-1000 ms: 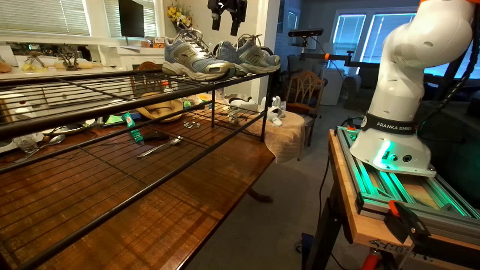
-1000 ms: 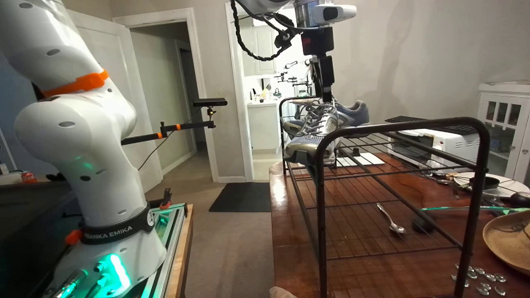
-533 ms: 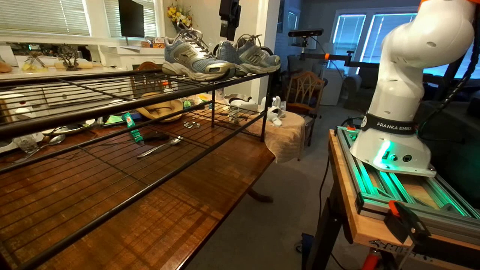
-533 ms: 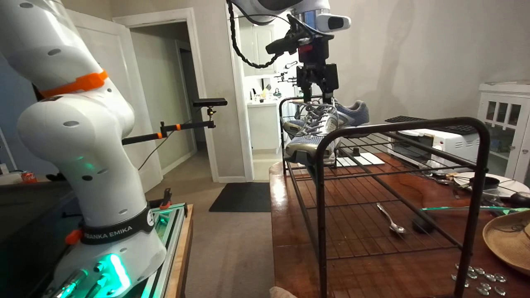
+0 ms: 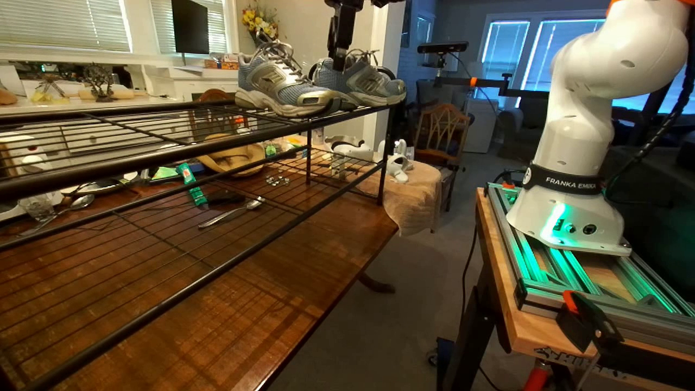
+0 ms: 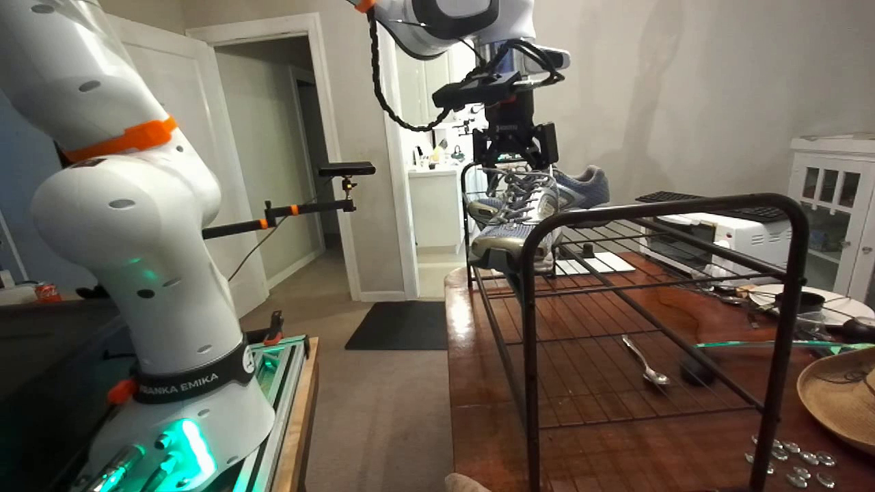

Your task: Rotate the shoe clockwise on the shelf to face the front

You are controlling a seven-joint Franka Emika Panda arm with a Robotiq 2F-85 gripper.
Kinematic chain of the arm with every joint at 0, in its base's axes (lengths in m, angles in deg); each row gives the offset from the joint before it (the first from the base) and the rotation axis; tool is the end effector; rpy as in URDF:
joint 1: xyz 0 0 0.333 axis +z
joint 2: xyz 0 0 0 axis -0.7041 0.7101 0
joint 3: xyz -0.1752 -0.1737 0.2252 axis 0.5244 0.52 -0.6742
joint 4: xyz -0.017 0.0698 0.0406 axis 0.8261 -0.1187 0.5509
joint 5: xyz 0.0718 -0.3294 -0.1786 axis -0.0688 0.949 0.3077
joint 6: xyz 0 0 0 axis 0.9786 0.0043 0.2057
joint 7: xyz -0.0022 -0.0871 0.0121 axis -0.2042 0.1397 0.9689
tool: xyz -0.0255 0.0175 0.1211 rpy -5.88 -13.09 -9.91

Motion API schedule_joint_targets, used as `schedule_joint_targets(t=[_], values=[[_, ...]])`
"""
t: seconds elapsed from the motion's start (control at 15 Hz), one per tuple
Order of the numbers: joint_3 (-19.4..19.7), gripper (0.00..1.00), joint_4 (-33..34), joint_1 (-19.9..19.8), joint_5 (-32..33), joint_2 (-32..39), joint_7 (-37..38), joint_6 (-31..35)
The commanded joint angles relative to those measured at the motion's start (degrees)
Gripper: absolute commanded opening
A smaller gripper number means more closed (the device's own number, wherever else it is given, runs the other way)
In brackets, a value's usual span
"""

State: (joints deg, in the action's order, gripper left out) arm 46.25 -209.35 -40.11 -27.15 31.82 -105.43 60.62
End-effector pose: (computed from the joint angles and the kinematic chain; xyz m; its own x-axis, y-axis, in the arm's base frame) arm 0.4535 0.0574 0.4598 0.8615 0.4934 0.1201 0.4975 -0.8674 -0.0050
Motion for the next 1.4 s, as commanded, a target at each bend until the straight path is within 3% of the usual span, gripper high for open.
schedule_joint_targets(t=[0.0,0.07,0.47,0.67,1.13,1.33], values=[[1.0,0.73,-3.3,0.89,1.77,-1.73,-3.5,2.99],[0.96,0.71,-3.43,0.72,2.43,-1.66,-3.27,3.18],[0.63,0.21,-3.27,-0.58,6.55,-0.77,3.1,4.57],[-0.22,0.01,-2.36,-1.58,9.92,-0.38,10.34,4.4],[-2.85,0.02,-0.06,-4.41,18.93,1.88,31.0,2.3],[-3.49,0.02,1.59,-4.99,19.86,3.36,38.6,1.22]])
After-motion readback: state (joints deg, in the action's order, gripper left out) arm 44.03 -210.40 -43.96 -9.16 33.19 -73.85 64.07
